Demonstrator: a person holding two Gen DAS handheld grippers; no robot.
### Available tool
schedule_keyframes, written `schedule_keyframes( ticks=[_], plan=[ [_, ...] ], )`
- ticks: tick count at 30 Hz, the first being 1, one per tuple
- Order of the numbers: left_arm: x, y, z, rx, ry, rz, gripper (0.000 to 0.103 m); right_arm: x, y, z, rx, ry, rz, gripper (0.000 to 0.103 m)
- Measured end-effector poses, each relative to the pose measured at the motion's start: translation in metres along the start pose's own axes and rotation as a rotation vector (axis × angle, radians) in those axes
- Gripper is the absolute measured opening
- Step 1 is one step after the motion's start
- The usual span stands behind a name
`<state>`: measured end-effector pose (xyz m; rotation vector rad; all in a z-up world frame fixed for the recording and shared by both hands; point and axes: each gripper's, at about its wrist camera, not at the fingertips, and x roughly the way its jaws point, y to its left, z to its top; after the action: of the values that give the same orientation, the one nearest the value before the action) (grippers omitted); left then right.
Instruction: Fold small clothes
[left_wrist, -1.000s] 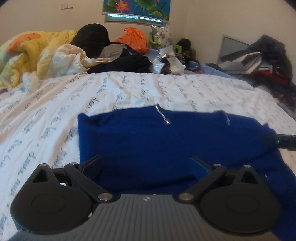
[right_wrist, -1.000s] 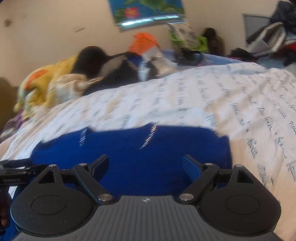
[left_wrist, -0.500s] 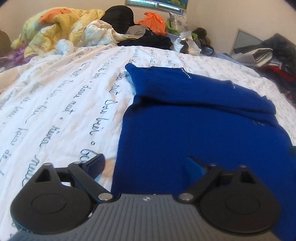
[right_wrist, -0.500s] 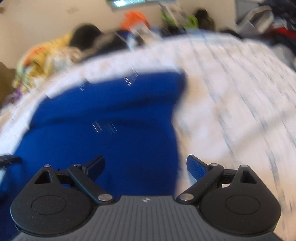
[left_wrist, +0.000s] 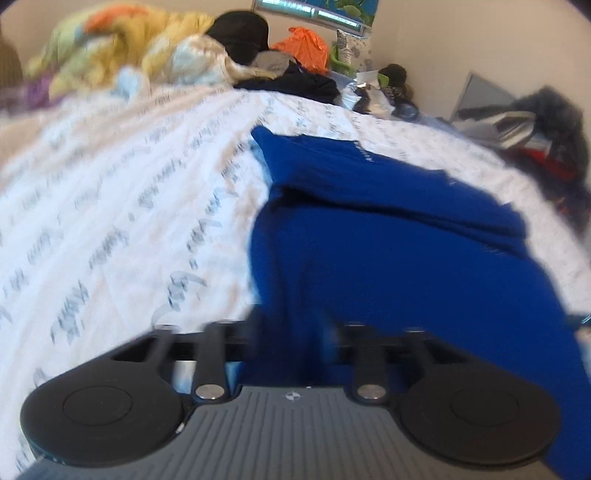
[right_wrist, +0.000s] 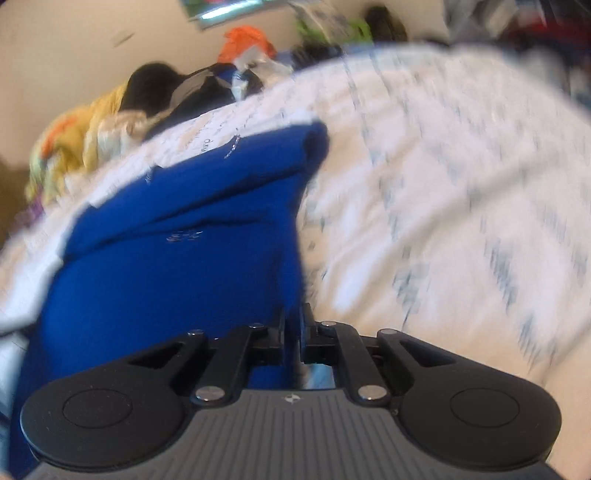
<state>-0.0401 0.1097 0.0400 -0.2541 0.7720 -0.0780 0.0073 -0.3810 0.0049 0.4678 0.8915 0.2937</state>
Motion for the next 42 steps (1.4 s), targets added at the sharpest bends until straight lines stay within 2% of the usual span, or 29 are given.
schedule_keyframes(
  ticks=[1,2,3,4,5,7,9,10,11,12,15,16,19,21,22,23,24,25,27,28,29,30,33,37,38,39,40,41,42],
  plan=[
    [-0.009,0.008,-0.004,-0.068,0.018,-0.064,0.092,-0.005,-0.007,-0.005,0.059,0.036,0.070,0.025],
    [-0.016,0.016,-0.010,-0.136,0.031,-0.124,0.097,-0.011,-0.015,-0.011,0.106,0.062,0.140,0.039],
    [-0.022,0.025,-0.018,-0.200,0.048,-0.189,0.096,-0.017,-0.021,-0.018,0.141,0.069,0.188,0.046],
    [-0.027,0.031,-0.023,-0.230,0.046,-0.215,0.096,-0.023,-0.028,-0.023,0.177,0.066,0.222,0.058],
    [-0.031,0.036,-0.027,-0.257,0.047,-0.231,0.094,-0.026,-0.034,-0.027,0.218,0.063,0.252,0.063],
    [-0.033,0.039,-0.029,-0.296,0.048,-0.247,0.093,-0.025,-0.042,-0.034,0.286,0.062,0.307,0.063],
    [-0.029,0.033,-0.025,-0.271,0.048,-0.218,0.077,-0.019,-0.039,-0.035,0.287,0.060,0.333,0.062],
    [-0.026,0.028,-0.023,-0.237,0.057,-0.182,0.045,-0.017,-0.036,-0.033,0.273,0.064,0.315,0.051],
    [-0.023,0.025,-0.021,-0.208,0.072,-0.141,0.006,-0.015,-0.033,-0.032,0.246,0.087,0.254,0.010],
    [-0.019,0.026,-0.019,-0.191,0.089,-0.108,0.007,-0.012,-0.031,-0.027,0.203,0.095,0.208,0.001],
    [-0.026,0.036,-0.017,-0.177,0.091,-0.078,0.007,-0.028,-0.043,-0.024,0.184,0.051,0.147,0.002],
    [-0.029,0.039,-0.019,-0.166,0.085,-0.069,0.007,-0.032,-0.049,-0.025,0.196,0.040,0.146,0.002],
    [-0.036,0.048,-0.027,-0.214,0.102,-0.129,0.007,-0.032,-0.053,-0.033,0.247,0.067,0.197,0.003],
    [-0.043,0.052,-0.035,-0.262,0.121,-0.184,0.025,-0.034,-0.047,-0.040,0.275,0.117,0.231,0.009],
    [-0.047,0.055,-0.040,-0.296,0.125,-0.233,0.049,-0.036,-0.043,-0.045,0.279,0.135,0.259,0.022],
    [-0.051,0.057,-0.045,-0.329,0.125,-0.275,0.066,-0.037,-0.041,-0.048,0.282,0.146,0.300,0.040],
    [-0.055,0.057,-0.049,-0.352,0.128,-0.297,0.069,-0.038,-0.039,-0.053,0.287,0.151,0.336,0.049],
    [-0.057,0.056,-0.054,-0.366,0.131,-0.304,0.067,-0.038,-0.034,-0.058,0.288,0.156,0.364,0.061],
    [-0.059,0.046,-0.058,-0.334,0.127,-0.283,0.054,-0.039,-0.025,-0.065,0.250,0.161,0.365,0.059],
    [-0.057,0.041,-0.059,-0.302,0.130,-0.250,0.022,-0.041,-0.021,-0.065,0.212,0.154,0.338,0.045],
    [-0.053,0.037,-0.059,-0.269,0.143,-0.206,0.010,-0.039,-0.019,-0.065,0.177,0.176,0.282,0.001],
    [-0.053,0.037,-0.059,-0.254,0.135,-0.194,0.008,-0.036,-0.019,-0.063,0.162,0.184,0.260,0.002],
    [-0.060,0.043,-0.060,-0.216,0.124,-0.159,0.008,-0.050,-0.038,-0.058,0.181,0.151,0.232,0.002],
    [-0.067,0.056,-0.068,-0.256,0.169,-0.227,0.012,-0.057,-0.044,-0.066,0.230,0.163,0.245,0.005],
    [-0.070,0.057,-0.072,-0.283,0.180,-0.260,0.018,-0.057,-0.043,-0.071,0.244,0.206,0.263,0.008],
    [-0.072,0.057,-0.076,-0.316,0.193,-0.303,0.035,-0.057,-0.038,-0.075,0.247,0.247,0.292,0.012],
    [-0.076,0.057,-0.081,-0.347,0.201,-0.343,0.052,-0.058,-0.033,-0.080,0.241,0.268,0.328,0.027],
    [-0.080,0.055,-0.087,-0.369,0.209,-0.373,0.059,-0.058,-0.028,-0.084,0.241,0.266,0.356,0.042],
    [-0.082,0.052,-0.092,-0.378,0.217,-0.384,0.058,-0.060,-0.025,-0.090,0.250,0.259,0.380,0.048]
  ],
)
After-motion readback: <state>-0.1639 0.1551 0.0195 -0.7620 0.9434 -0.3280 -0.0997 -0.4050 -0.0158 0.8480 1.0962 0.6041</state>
